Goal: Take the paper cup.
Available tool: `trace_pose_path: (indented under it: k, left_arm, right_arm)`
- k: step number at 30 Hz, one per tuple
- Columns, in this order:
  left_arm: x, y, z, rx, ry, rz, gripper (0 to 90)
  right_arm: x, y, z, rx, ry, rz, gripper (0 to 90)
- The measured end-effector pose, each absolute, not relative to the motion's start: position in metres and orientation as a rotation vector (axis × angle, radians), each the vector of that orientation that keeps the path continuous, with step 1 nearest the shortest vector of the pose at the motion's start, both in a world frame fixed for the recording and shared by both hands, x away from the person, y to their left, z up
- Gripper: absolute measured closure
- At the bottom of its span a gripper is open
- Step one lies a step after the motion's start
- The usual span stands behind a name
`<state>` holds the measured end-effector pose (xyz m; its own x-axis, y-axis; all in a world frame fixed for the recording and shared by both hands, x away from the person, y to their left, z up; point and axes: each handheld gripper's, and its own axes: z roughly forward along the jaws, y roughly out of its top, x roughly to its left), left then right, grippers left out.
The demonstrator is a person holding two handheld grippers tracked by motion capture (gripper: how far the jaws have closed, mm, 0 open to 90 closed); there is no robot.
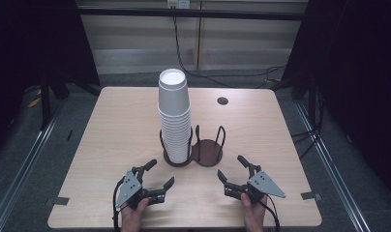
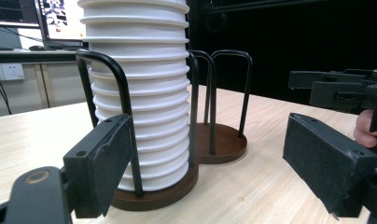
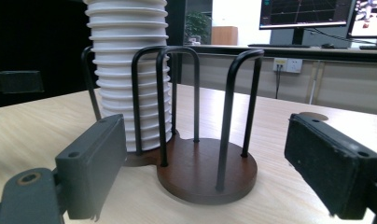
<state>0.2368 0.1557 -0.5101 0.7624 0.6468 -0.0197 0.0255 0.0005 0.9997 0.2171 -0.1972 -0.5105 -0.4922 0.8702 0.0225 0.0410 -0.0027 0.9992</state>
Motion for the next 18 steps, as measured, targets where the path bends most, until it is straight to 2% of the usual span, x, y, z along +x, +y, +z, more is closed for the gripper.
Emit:
trace_pose_path:
  k: [16, 18]
  left_arm:
    - [0.238, 0.1565, -0.5103, 1.501, 0.594, 0.55, 15.9]
    - [0.2381, 0.1565, -0.5103, 1.501, 0.591, 0.548, 16.0]
  right_arm:
    - [0.2178, -0.197, -0.5088, 1.054, 1.606, 1.545, 13.1]
    - [0.2191, -0.1967, -0.5078, 1.065, 1.641, 1.537, 18.4]
